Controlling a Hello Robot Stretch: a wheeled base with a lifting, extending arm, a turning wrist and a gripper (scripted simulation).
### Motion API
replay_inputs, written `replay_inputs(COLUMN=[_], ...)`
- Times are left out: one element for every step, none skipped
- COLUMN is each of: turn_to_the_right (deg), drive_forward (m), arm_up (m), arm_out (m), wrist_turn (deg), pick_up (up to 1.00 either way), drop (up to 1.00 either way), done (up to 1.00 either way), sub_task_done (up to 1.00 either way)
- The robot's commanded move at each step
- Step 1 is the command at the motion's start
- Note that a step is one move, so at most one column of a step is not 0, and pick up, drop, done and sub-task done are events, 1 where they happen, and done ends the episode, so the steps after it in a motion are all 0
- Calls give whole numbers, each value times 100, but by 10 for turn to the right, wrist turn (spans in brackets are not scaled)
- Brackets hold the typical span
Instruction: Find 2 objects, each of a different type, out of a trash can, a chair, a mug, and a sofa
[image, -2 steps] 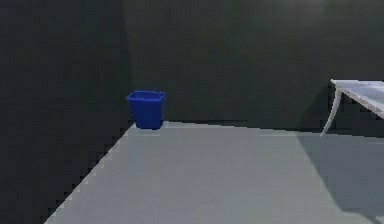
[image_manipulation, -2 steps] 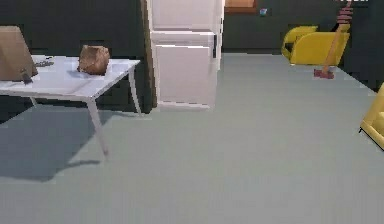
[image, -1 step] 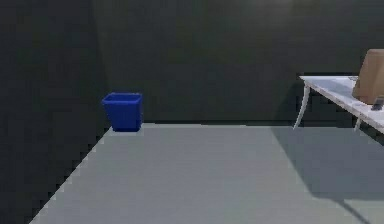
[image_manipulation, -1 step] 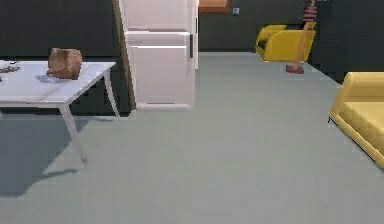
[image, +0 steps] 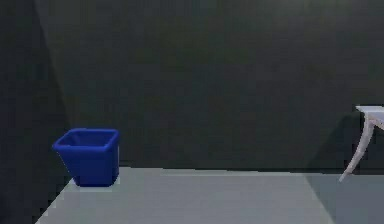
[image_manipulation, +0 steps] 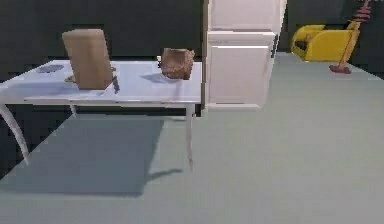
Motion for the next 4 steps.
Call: replay_inputs(turn_to_the_right=[0,-450,-90,0], drive_forward=[100,0,0,0], arm_up=[0,0,0,0], arm_out=[0,0,0,0], wrist_turn=[0,0,0,0], pick_up=[0,0,0,0], drop=[0,0,0,0], done=[0,0,0,100], sub_task_done=[0,0,0,0])
